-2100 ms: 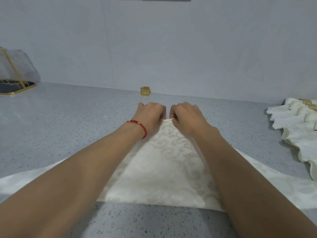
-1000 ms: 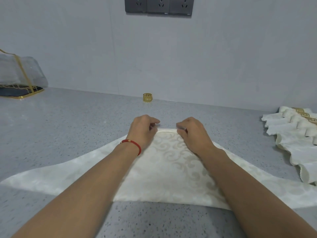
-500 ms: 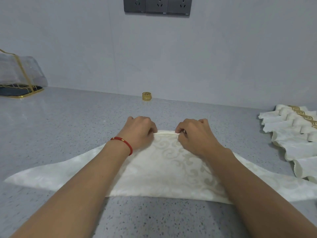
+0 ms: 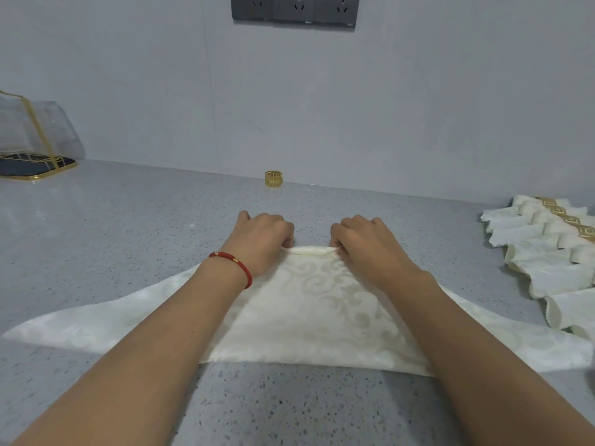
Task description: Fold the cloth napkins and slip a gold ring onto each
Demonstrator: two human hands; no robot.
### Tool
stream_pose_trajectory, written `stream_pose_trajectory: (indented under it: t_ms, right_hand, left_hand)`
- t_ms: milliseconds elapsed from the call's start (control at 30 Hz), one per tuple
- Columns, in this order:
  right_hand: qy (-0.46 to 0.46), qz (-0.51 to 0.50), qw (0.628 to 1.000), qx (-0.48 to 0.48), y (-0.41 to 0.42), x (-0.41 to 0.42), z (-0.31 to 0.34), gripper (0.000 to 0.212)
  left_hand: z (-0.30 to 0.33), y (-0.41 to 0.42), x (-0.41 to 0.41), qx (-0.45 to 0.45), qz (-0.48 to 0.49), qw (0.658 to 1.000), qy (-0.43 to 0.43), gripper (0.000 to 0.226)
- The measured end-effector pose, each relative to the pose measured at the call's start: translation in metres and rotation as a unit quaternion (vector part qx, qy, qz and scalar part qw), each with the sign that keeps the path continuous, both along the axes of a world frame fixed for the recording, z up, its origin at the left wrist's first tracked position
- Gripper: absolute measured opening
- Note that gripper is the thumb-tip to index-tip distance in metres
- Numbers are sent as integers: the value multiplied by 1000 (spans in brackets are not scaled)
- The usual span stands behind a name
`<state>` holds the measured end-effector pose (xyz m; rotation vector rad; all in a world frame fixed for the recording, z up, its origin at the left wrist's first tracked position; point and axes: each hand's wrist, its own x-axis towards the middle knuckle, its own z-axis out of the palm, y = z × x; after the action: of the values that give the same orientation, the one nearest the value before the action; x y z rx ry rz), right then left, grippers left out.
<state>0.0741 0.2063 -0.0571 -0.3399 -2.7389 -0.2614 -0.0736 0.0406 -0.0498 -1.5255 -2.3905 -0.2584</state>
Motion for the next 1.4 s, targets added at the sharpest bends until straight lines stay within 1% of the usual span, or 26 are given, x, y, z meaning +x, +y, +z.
stream_pose_trajectory:
  t_ms: [33, 67, 100, 133, 200, 300, 367, 433, 500, 600, 667, 700, 800, 833, 900, 967, 1033, 1133, 1200, 1267, 1333, 1400]
  right_hand:
    - [-21, 1, 1000, -3, -3, 0, 5, 26]
    - [-51, 0, 999, -16, -5, 0, 8, 26]
    - [-72, -7, 997, -38, -4, 1, 12, 24]
    - [-79, -11, 994, -70, -3, 2, 14, 22]
    - [-60, -9, 989, -134, 0, 8, 11, 22]
    - [34, 3, 982, -185, 4, 16, -3, 23]
    - [39, -6, 978, -204, 9, 16, -11, 19]
    - [18, -13, 983, -180, 12, 15, -14, 17]
    - [11, -20, 990, -143, 11, 16, -10, 15]
    - [31, -20, 997, -61, 4, 18, -6, 11]
    - [39, -28, 999, -20, -1, 16, -6, 21]
    - [29, -24, 999, -14, -3, 14, -5, 24]
    - [-18, -17, 998, -57, -5, 17, 2, 26]
    - [-22, -19, 997, -78, -7, 21, 3, 26]
    - [7, -20, 993, -114, -10, 27, 0, 25]
    - [50, -14, 988, -144, -8, 32, -8, 23]
    - [59, -19, 985, -163, -4, 33, -14, 20]
    - [41, -33, 987, -152, -4, 31, -11, 18]
    - [52, -44, 988, -139, -7, 31, -7, 16]
    - [46, -46, 992, -109, -9, 30, -5, 15]
    - [27, -40, 995, -88, -11, 31, -3, 19]
    - [-15, -32, 996, -82, -12, 33, 1, 25]
  left_hand:
    - [4, 0, 2, -27, -11, 1000, 12, 22]
    - [7, -2, 4, -55, -15, 998, 6, 27]
    - [12, -2, 5, -80, -14, 997, -8, 29]
    - [15, -2, 6, -86, -10, 996, -27, 27]
    - [13, -4, 6, -52, 4, 996, -69, 17]
    - [0, -6, 6, 32, 27, 994, -98, 21]
    - [-7, -5, 4, 34, 27, 993, -106, 22]
    - [-11, -5, 2, 26, 14, 995, -95, 18]
    - [-10, -7, 3, 33, 17, 997, -63, 13]
    - [-9, -10, 6, 39, 20, 999, -2, 6]
    - [-7, -11, 6, 44, 14, 999, 25, 11]
    - [-7, -13, 5, 45, 9, 999, 28, 15]
    - [-8, -21, 5, 21, -5, 1000, 9, 25]
    - [-8, -24, 6, 15, -5, 1000, -1, 26]
    - [-7, -27, 8, 35, 3, 998, -46, 25]
    - [-7, -27, 8, 85, 8, 991, -99, 26]
    - [-10, -27, 8, 94, 7, 989, -118, 27]
    - [-13, -27, 6, 56, 12, 994, -89, 23]
    - [-12, -27, 9, 51, 30, 996, -71, 17]
    - [-9, -28, 14, 47, 36, 998, -30, 13]
    - [-4, -30, 17, 19, 16, 1000, -8, 17]
    - [3, -33, 18, -20, -14, 999, -32, 26]
